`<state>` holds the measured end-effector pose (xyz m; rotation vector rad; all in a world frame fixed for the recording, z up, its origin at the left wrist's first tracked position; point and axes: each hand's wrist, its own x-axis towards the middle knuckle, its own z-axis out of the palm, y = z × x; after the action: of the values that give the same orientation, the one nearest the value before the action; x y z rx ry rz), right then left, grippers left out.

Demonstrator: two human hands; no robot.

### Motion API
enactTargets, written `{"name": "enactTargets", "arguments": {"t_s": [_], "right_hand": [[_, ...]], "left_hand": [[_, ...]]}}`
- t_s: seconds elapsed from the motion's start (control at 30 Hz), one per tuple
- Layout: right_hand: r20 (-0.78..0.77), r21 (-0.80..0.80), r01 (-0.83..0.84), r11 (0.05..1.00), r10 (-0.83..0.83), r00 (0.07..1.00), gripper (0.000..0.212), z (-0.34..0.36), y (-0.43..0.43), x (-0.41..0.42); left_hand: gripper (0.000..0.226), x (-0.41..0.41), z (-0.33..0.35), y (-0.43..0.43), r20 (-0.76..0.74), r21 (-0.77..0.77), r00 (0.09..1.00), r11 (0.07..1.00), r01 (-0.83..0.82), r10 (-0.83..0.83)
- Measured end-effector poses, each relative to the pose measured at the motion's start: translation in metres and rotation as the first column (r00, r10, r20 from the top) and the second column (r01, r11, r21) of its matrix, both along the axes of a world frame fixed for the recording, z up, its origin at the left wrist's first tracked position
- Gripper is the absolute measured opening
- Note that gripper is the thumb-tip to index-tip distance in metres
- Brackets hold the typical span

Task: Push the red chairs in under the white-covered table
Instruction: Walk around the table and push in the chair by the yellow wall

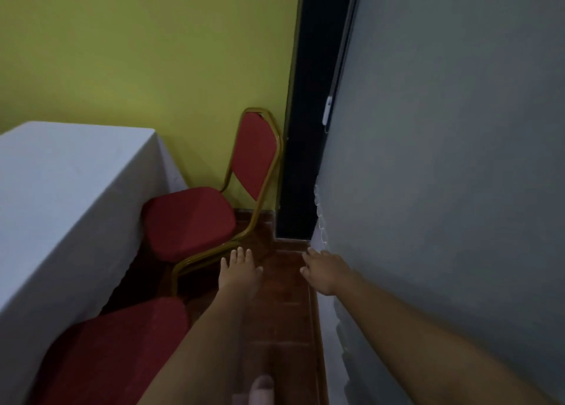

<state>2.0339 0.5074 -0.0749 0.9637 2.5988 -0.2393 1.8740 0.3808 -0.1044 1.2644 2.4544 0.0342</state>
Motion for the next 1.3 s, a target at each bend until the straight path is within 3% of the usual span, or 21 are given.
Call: {"name": "enactTargets", "arguments": {"t_s": [0.57, 0.8, 1.03, 1.3], "right_hand": [[0.019, 0.044, 0.01, 0.999, -0.01, 1.0, 0.058, 0.025, 0.275, -0.197], [-0.024, 0.051, -0.014, 0.999, 0.015, 1.0, 0.057, 0.04, 0.355, -0.26], [-0.088, 0.109, -0.181, 0.977, 0.191, 0.978, 0.057, 0.047, 0.435, -0.34], [-0.151, 0.153, -0.324, 0.934, 0.346, 0.926, 0.059, 0.042, 0.488, -0.406]], "left_hand": [[0.063, -0.213, 0.003, 0.218, -0.015, 0.035, 0.996, 0.995, -0.091, 0.091], [0.064, -0.242, 0.002, 0.303, -0.003, 0.072, 1.0, 0.997, -0.03, 0.03], [0.074, -0.258, -0.002, 0.397, 0.051, 0.11, 0.997, 0.992, -0.066, 0.06], [0.092, -0.254, -0.002, 0.476, 0.05, 0.336, 0.989, 0.93, -0.151, 0.142]]}}
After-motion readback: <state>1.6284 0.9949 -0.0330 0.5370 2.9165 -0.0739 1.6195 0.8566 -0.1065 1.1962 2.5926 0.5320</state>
